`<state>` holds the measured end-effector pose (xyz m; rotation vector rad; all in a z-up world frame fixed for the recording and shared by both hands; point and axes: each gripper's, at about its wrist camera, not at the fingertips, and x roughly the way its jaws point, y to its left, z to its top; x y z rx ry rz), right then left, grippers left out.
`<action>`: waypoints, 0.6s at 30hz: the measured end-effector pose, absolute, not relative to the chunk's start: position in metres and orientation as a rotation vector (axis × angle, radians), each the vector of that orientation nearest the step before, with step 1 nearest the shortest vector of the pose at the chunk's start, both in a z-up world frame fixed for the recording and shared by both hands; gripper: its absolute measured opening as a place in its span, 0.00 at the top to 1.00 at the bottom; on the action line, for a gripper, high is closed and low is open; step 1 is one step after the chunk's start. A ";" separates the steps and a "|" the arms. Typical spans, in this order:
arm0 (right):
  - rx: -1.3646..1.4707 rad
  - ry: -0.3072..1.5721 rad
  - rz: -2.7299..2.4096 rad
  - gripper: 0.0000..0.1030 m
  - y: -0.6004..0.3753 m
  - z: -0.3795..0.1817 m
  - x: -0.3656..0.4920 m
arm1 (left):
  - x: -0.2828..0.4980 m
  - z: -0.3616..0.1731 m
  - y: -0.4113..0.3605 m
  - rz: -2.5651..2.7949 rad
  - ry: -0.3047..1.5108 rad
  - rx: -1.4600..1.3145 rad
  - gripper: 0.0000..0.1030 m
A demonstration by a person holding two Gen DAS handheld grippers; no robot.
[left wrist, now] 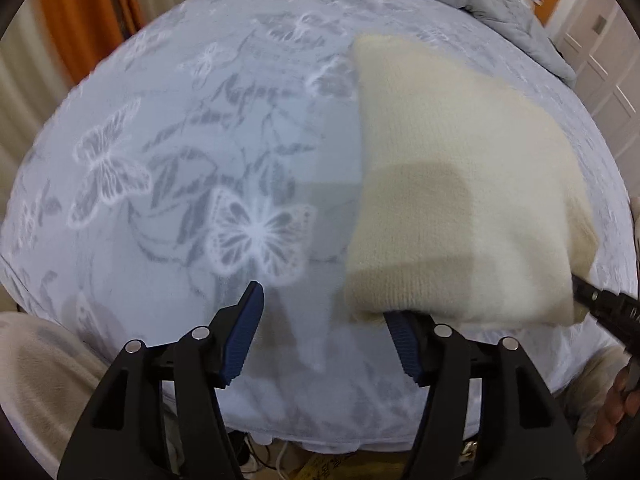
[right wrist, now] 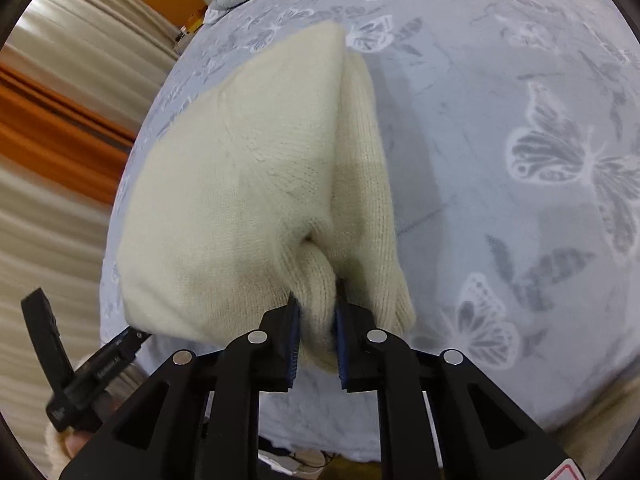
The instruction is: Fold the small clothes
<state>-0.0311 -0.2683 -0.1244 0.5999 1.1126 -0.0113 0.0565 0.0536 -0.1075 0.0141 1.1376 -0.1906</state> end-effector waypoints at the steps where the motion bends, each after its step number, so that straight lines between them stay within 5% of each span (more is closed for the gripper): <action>1: 0.573 1.097 -0.026 0.78 -0.266 -0.113 -0.036 | 0.053 -0.105 0.052 -0.190 1.123 0.035 0.43; 6: 0.447 1.027 -0.087 0.73 -0.251 -0.076 -0.067 | 0.020 -0.077 0.040 -0.212 1.049 0.099 0.36; 8: 0.413 1.005 -0.120 0.55 -0.245 -0.071 -0.079 | 0.007 -0.066 0.031 -0.217 1.012 0.139 0.28; 11: 0.384 0.967 -0.152 0.40 -0.235 -0.067 -0.098 | -0.012 -0.052 0.015 -0.200 0.934 0.194 0.09; 18: 0.379 0.989 -0.218 0.31 -0.226 -0.073 -0.129 | -0.034 -0.042 -0.007 -0.216 0.903 0.202 0.06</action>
